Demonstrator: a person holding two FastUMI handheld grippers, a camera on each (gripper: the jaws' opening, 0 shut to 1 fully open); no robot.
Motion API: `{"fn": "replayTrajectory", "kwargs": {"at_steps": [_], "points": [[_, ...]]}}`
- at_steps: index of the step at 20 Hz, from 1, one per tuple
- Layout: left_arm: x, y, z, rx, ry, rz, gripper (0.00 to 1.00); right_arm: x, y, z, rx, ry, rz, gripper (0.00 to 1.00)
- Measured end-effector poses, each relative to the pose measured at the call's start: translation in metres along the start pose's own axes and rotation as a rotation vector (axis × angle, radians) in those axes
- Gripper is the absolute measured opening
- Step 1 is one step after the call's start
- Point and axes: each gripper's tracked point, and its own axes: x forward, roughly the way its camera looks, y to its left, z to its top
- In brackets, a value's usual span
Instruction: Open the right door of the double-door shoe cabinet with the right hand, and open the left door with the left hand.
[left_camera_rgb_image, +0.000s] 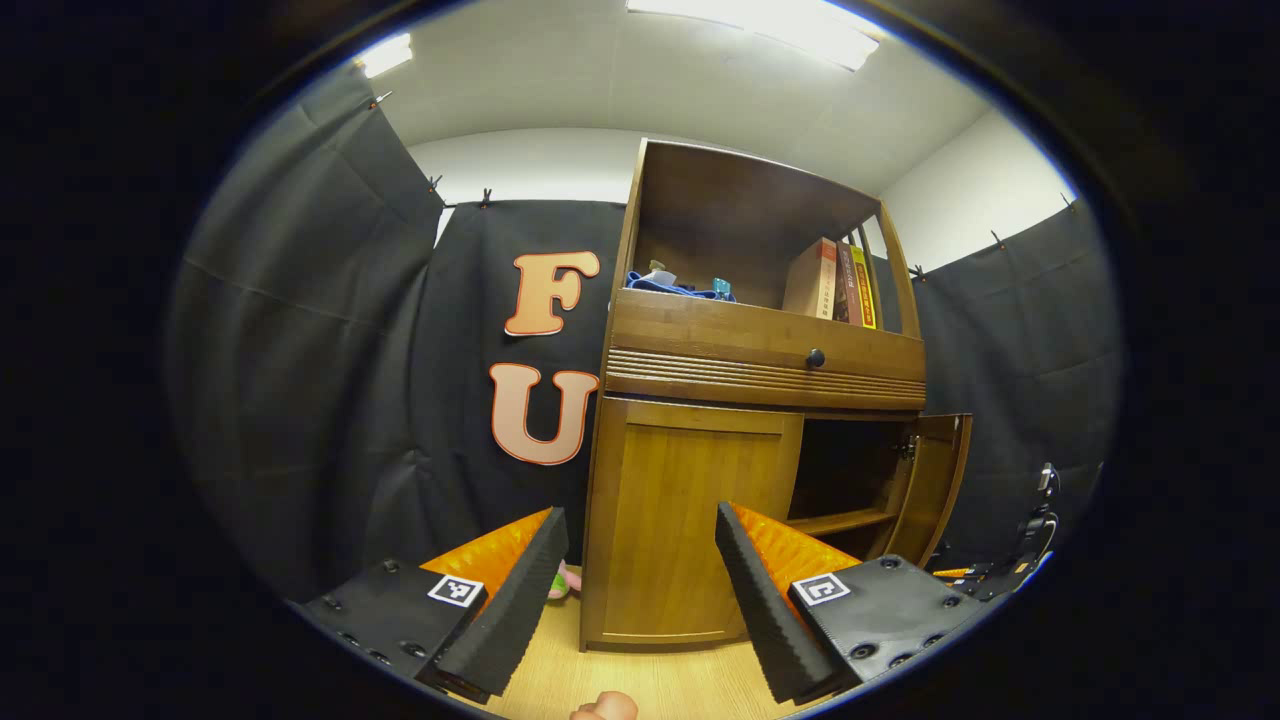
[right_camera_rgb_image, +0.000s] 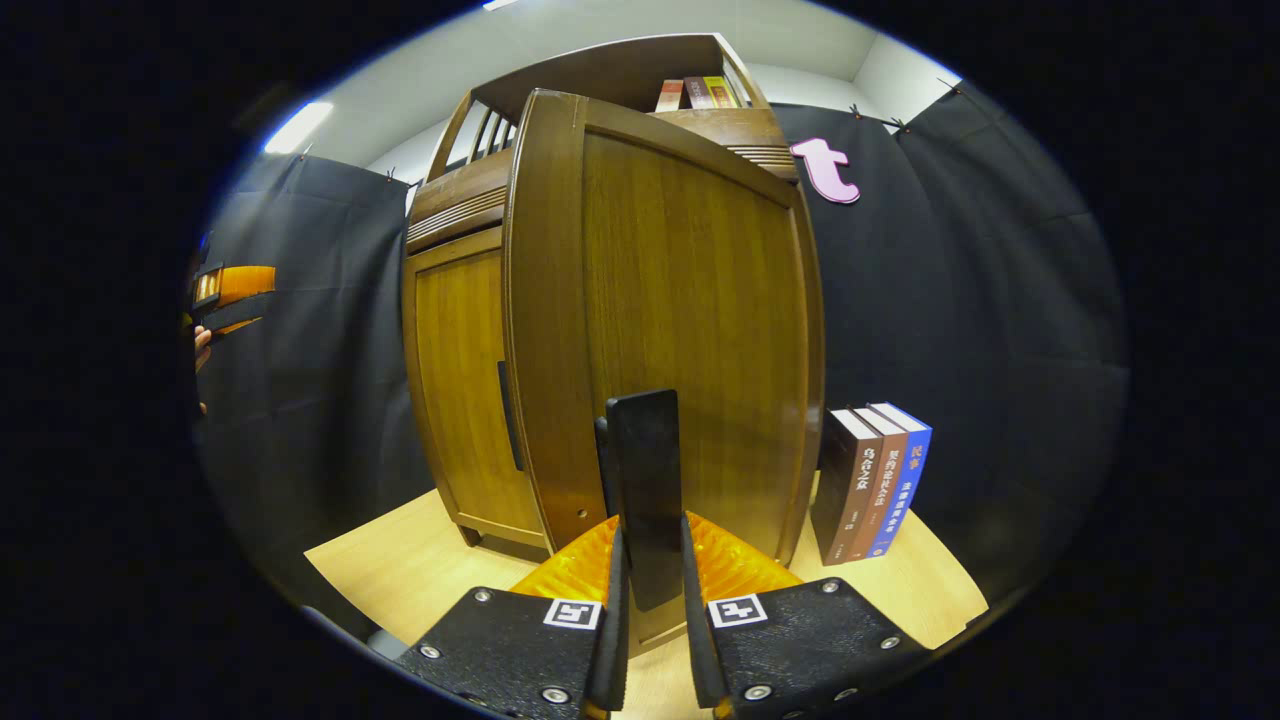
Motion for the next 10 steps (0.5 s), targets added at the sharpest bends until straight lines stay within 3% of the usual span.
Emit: {"fn": "replayTrajectory", "kwargs": {"at_steps": [1, 2, 4, 5, 6, 7, 10], "points": [[0.001, -0.004, -0.001, -0.001, 0.002, -0.007, 0.94, -0.005, -0.006, 0.0, 0.001, -0.002, -0.014, 0.13], [0.002, -0.007, -0.002, 0.0, 0.004, -0.012, 0.94, -0.011, -0.012, 0.001, 0.001, -0.003, -0.029, 0.23], [0.004, -0.012, -0.004, 0.002, 0.008, -0.019, 0.96, -0.021, -0.026, 0.001, 0.006, -0.004, -0.058, 0.21], [0.004, -0.014, -0.005, 0.002, 0.01, -0.021, 0.96, -0.027, -0.033, 0.001, 0.009, -0.004, -0.077, 0.3], [0.004, -0.016, -0.005, 0.001, 0.01, -0.024, 0.98, -0.032, -0.042, 0.002, 0.006, -0.006, -0.101, 0.07], [0.004, -0.019, -0.005, -0.001, 0.009, -0.028, 0.99, -0.038, -0.05, 0.003, 0.0, -0.009, -0.124, 0.14], [0.005, -0.029, -0.002, -0.008, 0.001, -0.043, 0.97, -0.05, -0.077, 0.003, -0.02, -0.017, -0.185, 0.11]]}}
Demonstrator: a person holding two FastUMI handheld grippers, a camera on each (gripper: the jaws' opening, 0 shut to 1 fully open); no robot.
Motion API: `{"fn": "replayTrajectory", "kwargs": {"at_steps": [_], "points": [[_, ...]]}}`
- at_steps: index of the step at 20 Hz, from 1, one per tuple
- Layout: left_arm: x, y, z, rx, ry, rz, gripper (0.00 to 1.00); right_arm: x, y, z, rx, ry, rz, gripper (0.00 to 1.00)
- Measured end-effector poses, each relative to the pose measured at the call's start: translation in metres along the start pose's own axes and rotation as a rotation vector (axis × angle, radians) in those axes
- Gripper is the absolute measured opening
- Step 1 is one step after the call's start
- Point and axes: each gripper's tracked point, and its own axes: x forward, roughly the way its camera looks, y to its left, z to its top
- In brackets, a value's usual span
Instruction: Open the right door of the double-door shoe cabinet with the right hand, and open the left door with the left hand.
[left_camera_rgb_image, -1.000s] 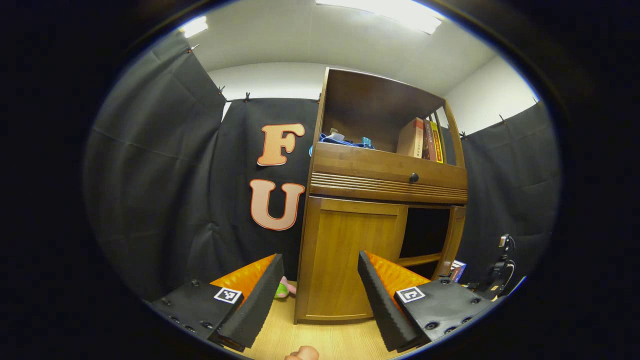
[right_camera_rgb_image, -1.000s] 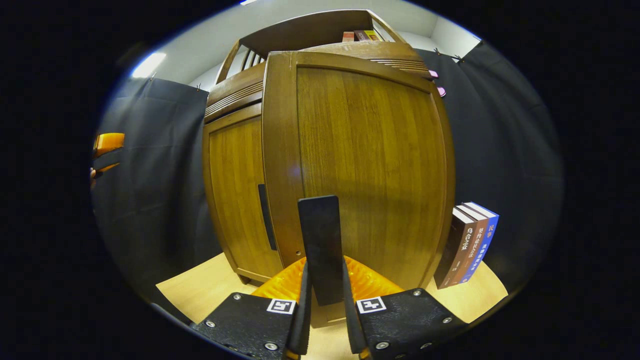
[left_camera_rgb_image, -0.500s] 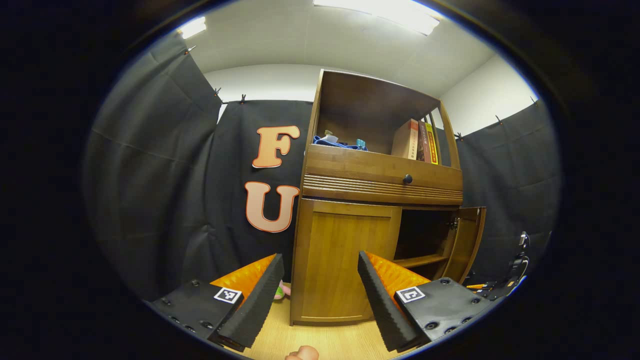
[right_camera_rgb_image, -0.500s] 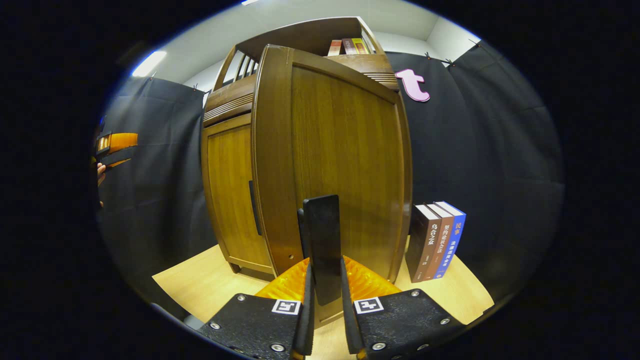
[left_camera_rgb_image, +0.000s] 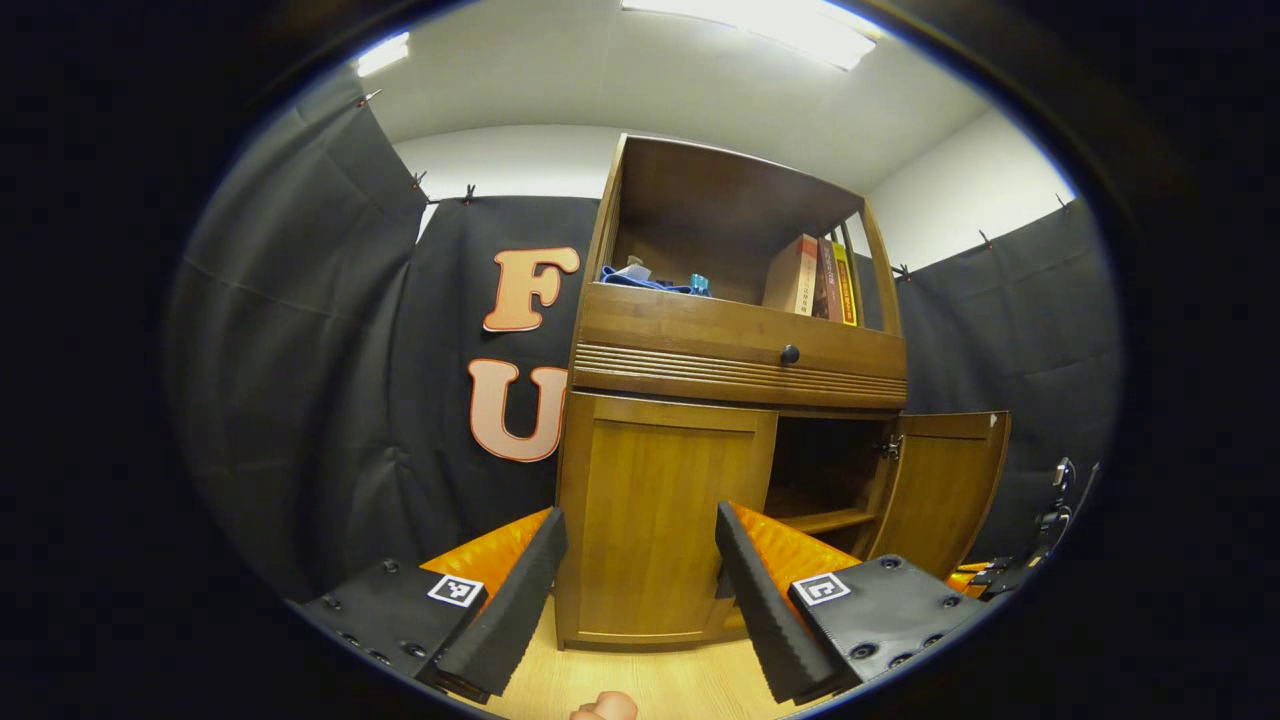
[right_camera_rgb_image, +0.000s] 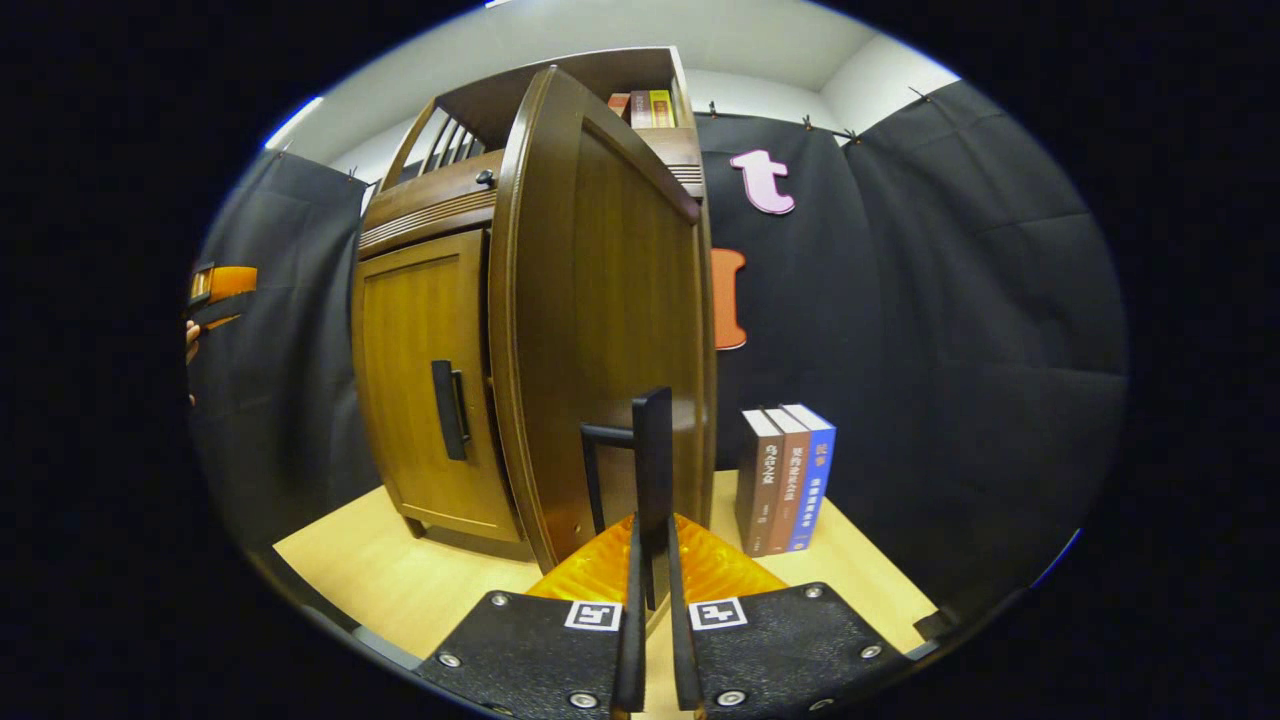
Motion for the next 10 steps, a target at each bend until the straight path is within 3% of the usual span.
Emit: {"fn": "replayTrajectory", "kwargs": {"at_steps": [8, 9, 10], "points": [[0.005, -0.021, -0.002, 0.024, 0.009, -0.015, 0.99, -0.007, -0.05, -0.001, 0.01, -0.016, -0.05, 0.04], [0.006, -0.023, -0.001, 0.024, 0.008, -0.016, 0.99, -0.008, -0.055, -0.002, 0.019, -0.016, -0.05, 0.14], [0.006, -0.024, -0.001, 0.024, 0.007, -0.016, 0.99, -0.008, -0.059, -0.003, 0.027, -0.016, -0.05, 0.03]]}}
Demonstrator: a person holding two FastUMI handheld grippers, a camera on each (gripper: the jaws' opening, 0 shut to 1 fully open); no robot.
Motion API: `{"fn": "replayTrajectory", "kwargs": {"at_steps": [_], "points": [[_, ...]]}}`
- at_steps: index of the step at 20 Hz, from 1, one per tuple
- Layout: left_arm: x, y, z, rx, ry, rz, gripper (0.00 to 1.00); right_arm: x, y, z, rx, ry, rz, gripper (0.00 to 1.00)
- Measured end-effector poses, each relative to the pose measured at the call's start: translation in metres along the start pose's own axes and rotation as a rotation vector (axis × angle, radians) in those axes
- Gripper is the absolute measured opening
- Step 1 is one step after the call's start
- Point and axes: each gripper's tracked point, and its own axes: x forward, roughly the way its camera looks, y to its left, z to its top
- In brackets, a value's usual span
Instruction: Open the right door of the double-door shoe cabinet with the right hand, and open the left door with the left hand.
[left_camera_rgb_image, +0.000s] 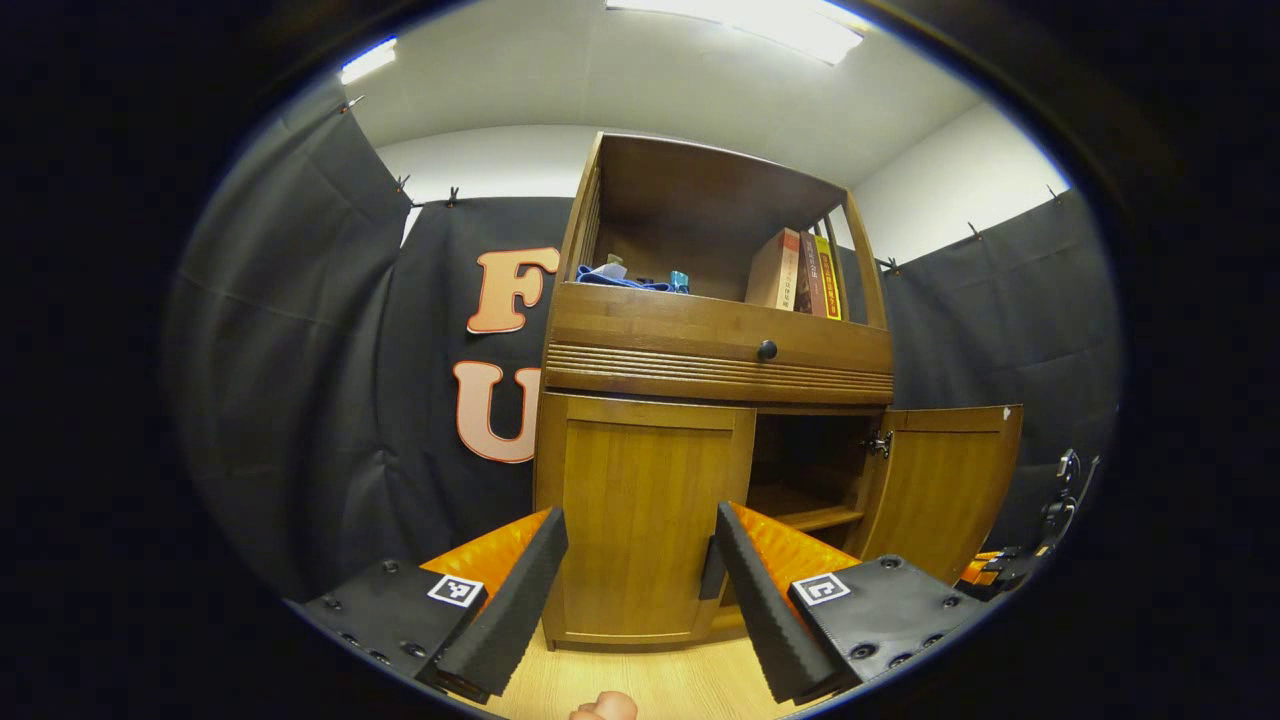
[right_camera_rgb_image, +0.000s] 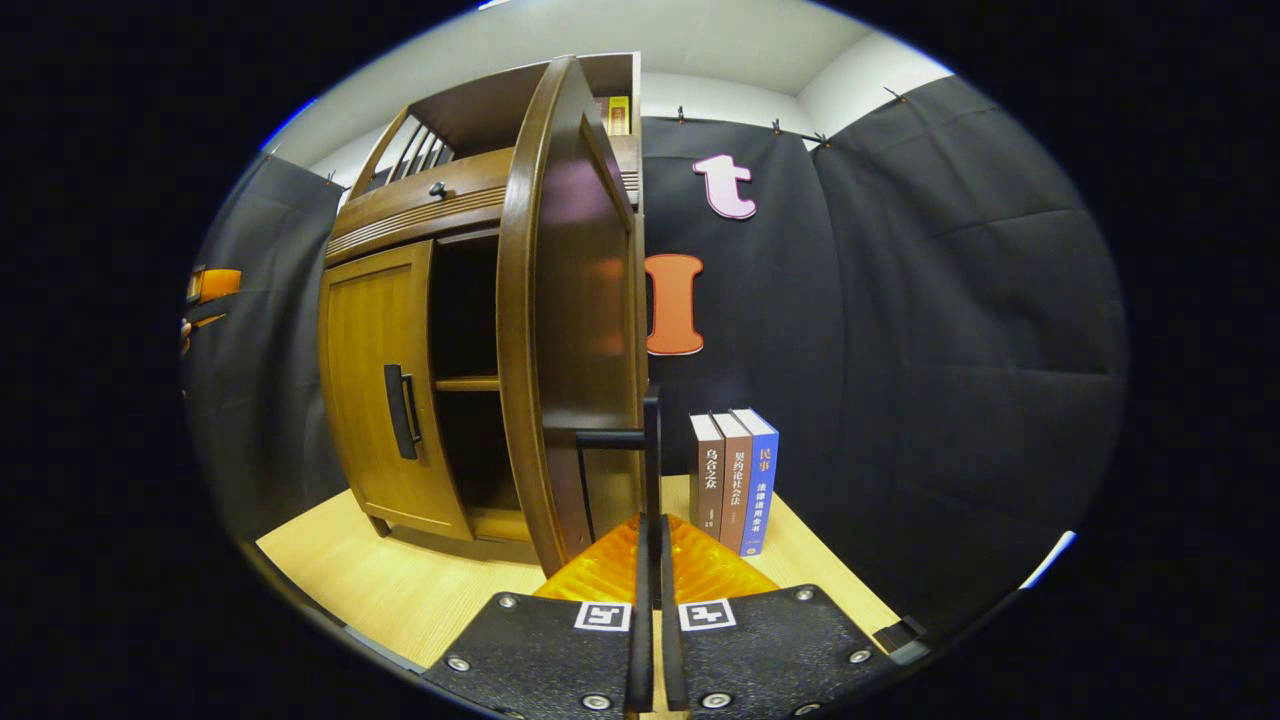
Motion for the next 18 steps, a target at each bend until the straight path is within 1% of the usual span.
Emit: {"fn": "replayTrajectory", "kwargs": {"at_steps": [2, 4, 5, 6, 7, 13, 15, 16, 18], "points": [[0.003, -0.005, 0.001, -0.001, -0.002, 0.001, 0.99, 0.0, -0.009, 0.002, 0.017, -0.003, 0.004, 0.03], [0.005, -0.009, -0.001, -0.005, 0.0, 0.001, 0.96, 0.0, -0.016, 0.002, 0.036, -0.008, 0.015, 0.03], [0.006, -0.011, -0.001, -0.005, 0.002, 0.002, 0.96, 0.0, -0.017, 0.002, 0.041, -0.009, 0.021, 0.03], [0.008, -0.012, -0.002, -0.004, 0.004, 0.004, 0.99, 0.001, -0.019, 0.001, 0.047, -0.009, 0.026, 0.03], [0.009, -0.014, -0.003, -0.003, 0.006, 0.005, 0.99, 0.001, -0.021, 0.001, 0.052, -0.007, 0.031, 0.14], [0.024, -0.026, -0.011, 0.004, 0.019, 0.005, 0.99, 0.004, -0.036, 0.002, 0.079, 0.001, 0.079, 0.14], [0.028, -0.029, -0.015, 0.001, 0.022, 0.0, 0.97, 0.003, -0.041, 0.002, 0.086, 0.0, 0.09, 0.17], [0.03, -0.031, -0.017, 0.001, 0.025, -0.001, 0.99, 0.002, -0.045, 0.001, 0.079, -0.005, 0.086, 0.05], [0.036, -0.033, -0.022, -0.004, 0.032, -0.001, 0.99, -0.004, -0.059, 0.004, 0.059, -0.021, 0.054, 0.06]]}}
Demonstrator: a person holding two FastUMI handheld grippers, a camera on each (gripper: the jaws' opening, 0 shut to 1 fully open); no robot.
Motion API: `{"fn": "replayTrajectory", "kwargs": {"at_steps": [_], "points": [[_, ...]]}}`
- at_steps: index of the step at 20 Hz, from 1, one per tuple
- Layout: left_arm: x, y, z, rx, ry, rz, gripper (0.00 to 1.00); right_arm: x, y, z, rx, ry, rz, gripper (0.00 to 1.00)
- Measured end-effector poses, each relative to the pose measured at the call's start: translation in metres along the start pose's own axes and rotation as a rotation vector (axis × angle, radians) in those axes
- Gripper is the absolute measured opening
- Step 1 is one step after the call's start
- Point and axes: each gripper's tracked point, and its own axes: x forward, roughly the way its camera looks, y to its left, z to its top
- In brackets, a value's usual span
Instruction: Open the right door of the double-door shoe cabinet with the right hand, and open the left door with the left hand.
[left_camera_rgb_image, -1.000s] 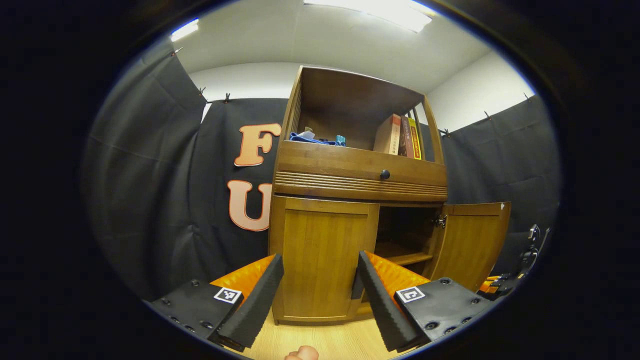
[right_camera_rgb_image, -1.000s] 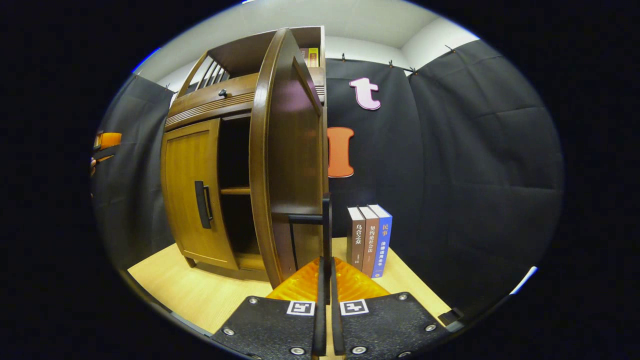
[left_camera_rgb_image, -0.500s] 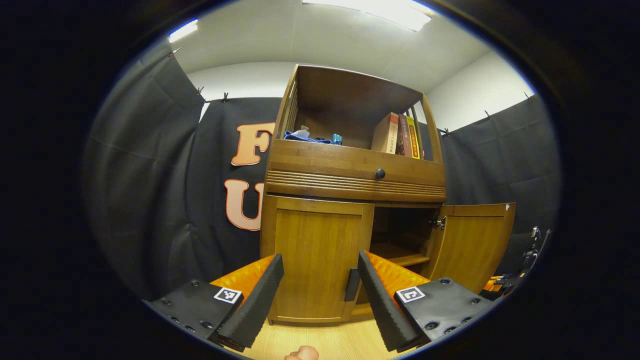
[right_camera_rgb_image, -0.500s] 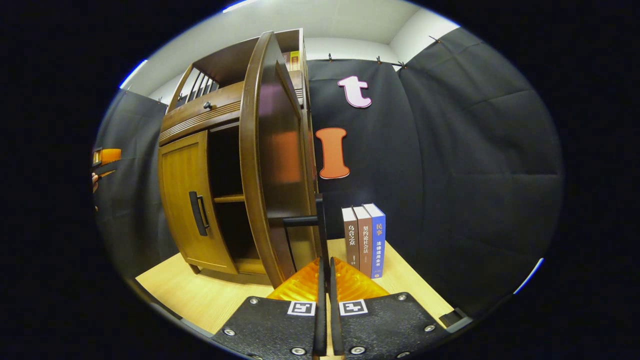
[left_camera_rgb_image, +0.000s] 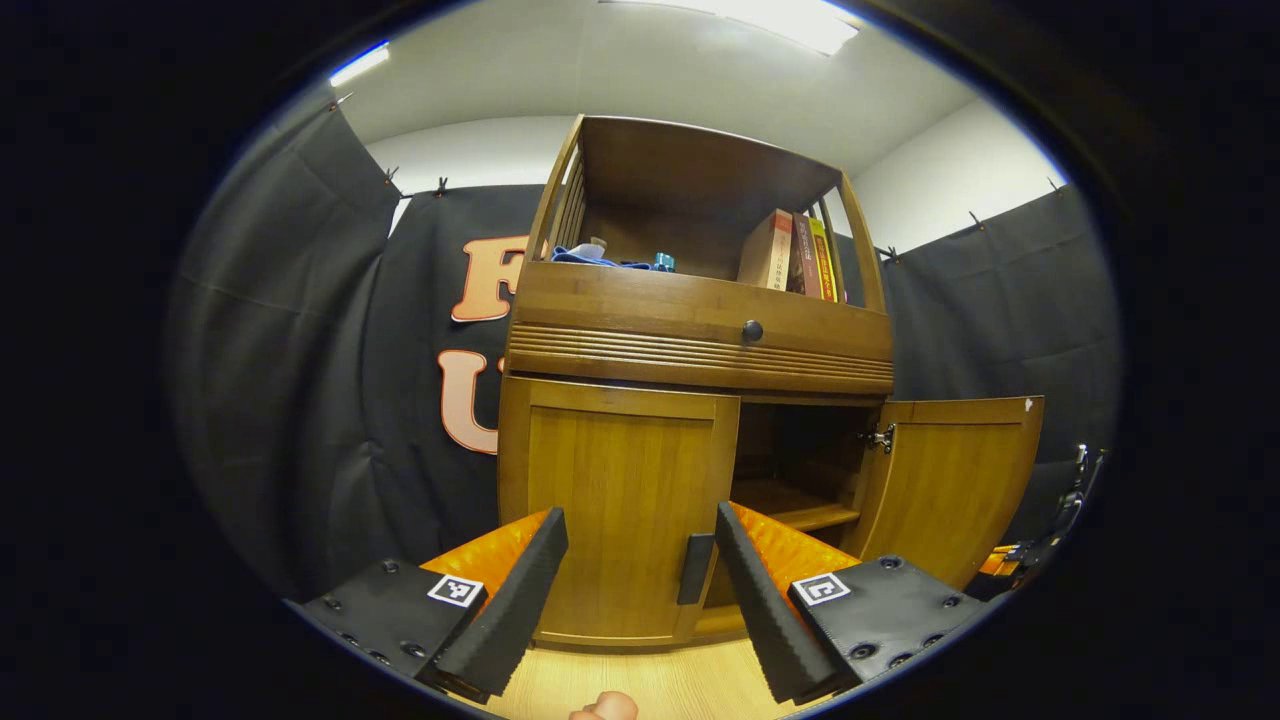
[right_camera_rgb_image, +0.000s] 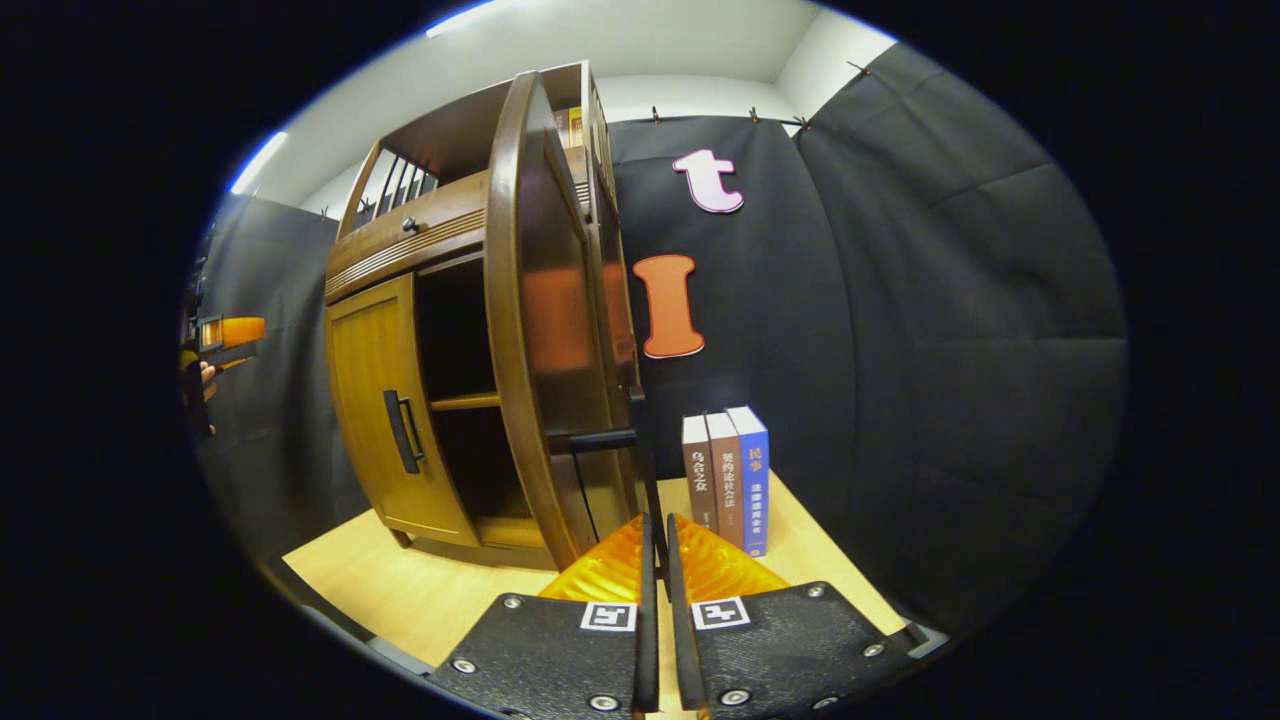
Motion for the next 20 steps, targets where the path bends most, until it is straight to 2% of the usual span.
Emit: {"fn": "replayTrajectory", "kwargs": {"at_steps": [1, 2, 3, 4, 5, 6, 11, 12, 13, 17, 20], "points": [[0.004, -0.002, -0.005, -0.007, 0.007, -0.002, 0.99, -0.005, -0.002, 0.003, 0.011, -0.01, 0.003, 0.24], [0.007, -0.004, -0.009, -0.015, 0.016, -0.007, 0.96, -0.01, -0.002, 0.007, 0.028, -0.015, 0.006, 0.0], [0.01, -0.008, -0.011, -0.018, 0.019, -0.011, 0.97, -0.014, -0.009, 0.011, 0.036, -0.022, -0.016, 0.31], [0.014, -0.01, -0.014, -0.012, 0.019, -0.011, 0.94, -0.016, -0.016, 0.016, 0.036, -0.029, -0.047, 0.19], [0.017, -0.012, -0.016, -0.002, 0.016, -0.011, 0.94, -0.019, -0.024, 0.018, 0.032, -0.033, -0.084, 0.28], [0.02, -0.014, -0.019, 0.009, 0.015, -0.01, 0.94, -0.022, -0.031, 0.023, 0.026, -0.041, -0.117, 0.21], [0.034, -0.029, -0.048, 0.035, 0.037, -0.032, 0.95, -0.039, -0.054, 0.052, -0.042, -0.094, -0.251, 0.61], [0.039, -0.035, -0.055, 0.038, 0.043, -0.045, 0.95, -0.043, -0.056, 0.058, -0.057, -0.101, -0.266, 0.87], [0.044, -0.038, -0.063, 0.043, 0.051, -0.054, 0.95, -0.046, -0.057, 0.062, -0.066, -0.107, -0.278, 0.92], [0.061, -0.051, -0.097, 0.061, 0.077, -0.065, 0.94, -0.056, -0.056, 0.072, -0.054, -0.104, -0.294, 1.0], [0.077, -0.058, -0.118, 0.074, 0.081, -0.065, 0.97, -0.066, -0.051, 0.081, -0.016, -0.106, -0.294, 1.0]]}}
